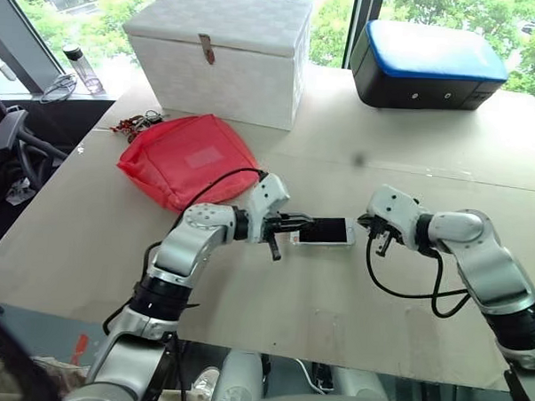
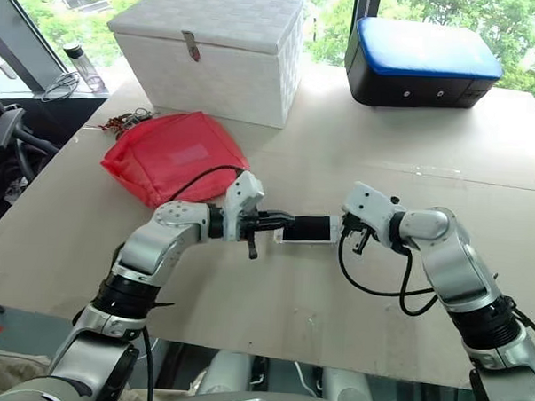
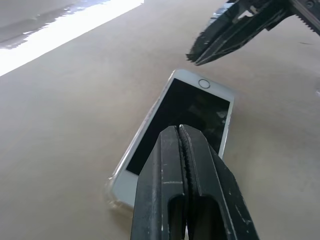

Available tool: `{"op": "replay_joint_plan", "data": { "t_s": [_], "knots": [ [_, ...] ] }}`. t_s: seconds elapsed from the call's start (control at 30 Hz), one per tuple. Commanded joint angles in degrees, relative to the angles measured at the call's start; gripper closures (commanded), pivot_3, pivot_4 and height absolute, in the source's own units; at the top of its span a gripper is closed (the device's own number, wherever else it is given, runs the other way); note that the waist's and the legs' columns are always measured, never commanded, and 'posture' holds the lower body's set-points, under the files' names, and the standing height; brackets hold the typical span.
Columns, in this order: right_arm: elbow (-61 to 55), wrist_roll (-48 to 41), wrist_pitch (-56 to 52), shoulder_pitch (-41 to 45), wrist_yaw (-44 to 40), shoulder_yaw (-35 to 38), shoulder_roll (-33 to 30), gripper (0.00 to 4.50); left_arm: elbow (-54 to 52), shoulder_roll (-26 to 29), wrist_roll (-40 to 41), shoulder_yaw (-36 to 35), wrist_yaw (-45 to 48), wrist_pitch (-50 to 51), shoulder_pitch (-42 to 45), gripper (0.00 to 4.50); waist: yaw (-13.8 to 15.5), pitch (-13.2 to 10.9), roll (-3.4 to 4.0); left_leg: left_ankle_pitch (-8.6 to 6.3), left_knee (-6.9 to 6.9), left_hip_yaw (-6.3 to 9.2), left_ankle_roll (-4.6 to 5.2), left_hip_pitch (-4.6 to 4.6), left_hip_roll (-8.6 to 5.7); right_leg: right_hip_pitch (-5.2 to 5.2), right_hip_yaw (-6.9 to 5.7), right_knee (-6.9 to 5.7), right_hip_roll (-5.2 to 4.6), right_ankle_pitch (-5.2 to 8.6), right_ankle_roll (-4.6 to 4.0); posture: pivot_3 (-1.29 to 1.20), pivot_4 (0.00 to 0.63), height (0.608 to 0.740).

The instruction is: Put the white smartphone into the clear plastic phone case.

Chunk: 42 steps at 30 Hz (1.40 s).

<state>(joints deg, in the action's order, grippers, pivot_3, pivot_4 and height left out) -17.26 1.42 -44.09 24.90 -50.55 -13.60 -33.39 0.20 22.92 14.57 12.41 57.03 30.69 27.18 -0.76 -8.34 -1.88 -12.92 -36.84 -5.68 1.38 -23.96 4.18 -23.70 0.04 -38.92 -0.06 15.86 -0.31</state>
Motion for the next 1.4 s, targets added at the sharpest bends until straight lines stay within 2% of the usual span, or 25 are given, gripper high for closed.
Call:
{"op": "replay_joint_plan", "data": {
  "t_s": [0.03, 0.23, 0.4, 0.63, 0.73, 1.0, 1.17, 1.4],
  "knots": [
    [0.8, -4.4, -1.0, 2.5, 0.6, 2.7, 2.4, 4.50, 2.9, -0.2, -1.9, 2.3, -0.3, -1.9, 0.9, 4.48, -0.1, 0.0, 0.03, -0.01, 0.01, 0.01, 0.02, 0.02, 0.00, 0.00, 0.01, -0.02, 0.02, 0.00, 0.00, 0.00, 0.150, 0.740],
    [4.1, -6.5, -1.6, 3.2, -0.7, -0.4, 2.1, 4.50, 5.0, 1.1, -3.5, 3.7, 0.0, -3.3, -0.9, 4.48, 0.1, 0.0, 0.05, -0.04, 0.00, 0.02, 0.06, 0.06, 0.00, 0.06, -0.01, -0.02, -0.01, 0.00, -0.01, 0.00, 0.150, 0.740],
    [10.2, -3.9, -1.5, 2.8, -1.8, -6.1, -1.2, 4.50, 4.8, 1.7, -3.5, 3.5, -0.6, -3.5, -2.1, 4.48, 0.1, 0.1, 0.07, -0.04, -0.02, 0.01, 0.07, 0.17, -0.03, 0.15, -0.01, -0.03, -0.04, 0.00, 0.00, 0.00, 0.150, 0.740],
    [16.5, -2.1, -1.4, 3.8, -3.2, -12.5, -2.1, 4.50, 3.3, 1.8, -3.3, 3.6, -1.8, -3.1, -3.5, 4.48, 0.2, 0.9, -0.05, -0.05, -0.02, 0.06, 0.09, 0.56, -0.01, 0.55, -0.06, -0.01, -0.08, 0.01, -0.02, 0.00, 0.150, 0.740],
    [18.8, -1.7, -2.1, 5.0, -3.3, -14.1, -0.7, 4.50, 2.8, 1.8, -3.3, 3.6, -2.4, -2.8, -3.8, 4.48, 0.1, 1.1, -0.15, -0.08, 0.04, 0.04, 0.10, 1.25, -0.01, 1.16, -0.07, 0.07, -0.18, 0.19, 0.05, 0.00, 0.150, 0.740],
    [26.8, -0.1, -1.4, 5.3, -5.2, -18.1, 2.0, 4.50, 2.5, 1.7, -3.5, 3.7, -3.2, -2.8, -4.2, 4.48, 0.0, 2.5, -0.42, -0.08, 0.11, 0.04, 0.11, 1.50, 0.02, 1.30, -0.07, 0.05, -0.27, 0.15, -0.27, 0.00, 0.150, 0.740],
    [29.2, 0.7, -2.3, 5.8, -5.9, -18.9, 3.4, 4.50, 2.4, 1.6, -3.5, 3.8, -3.5, -2.5, -4.2, 4.48, 0.0, 2.6, -0.37, -0.23, 0.41, 0.00, -0.16, 2.20, -0.02, 1.87, -0.07, 0.14, -0.51, 0.25, -0.43, 0.00, 0.150, 0.740],
    [34.9, 2.8, -3.9, 7.1, -6.7, -20.3, 5.2, 4.50, 2.3, 1.3, -3.5, 3.9, -3.9, -2.2, -4.0, 4.48, 0.0, 2.9, -0.16, -0.26, 0.52, 0.01, -0.21, 2.23, -0.02, 1.87, -0.40, 0.20, -0.92, 0.28, -0.50, 0.00, 0.150, 0.740]
  ]
}}
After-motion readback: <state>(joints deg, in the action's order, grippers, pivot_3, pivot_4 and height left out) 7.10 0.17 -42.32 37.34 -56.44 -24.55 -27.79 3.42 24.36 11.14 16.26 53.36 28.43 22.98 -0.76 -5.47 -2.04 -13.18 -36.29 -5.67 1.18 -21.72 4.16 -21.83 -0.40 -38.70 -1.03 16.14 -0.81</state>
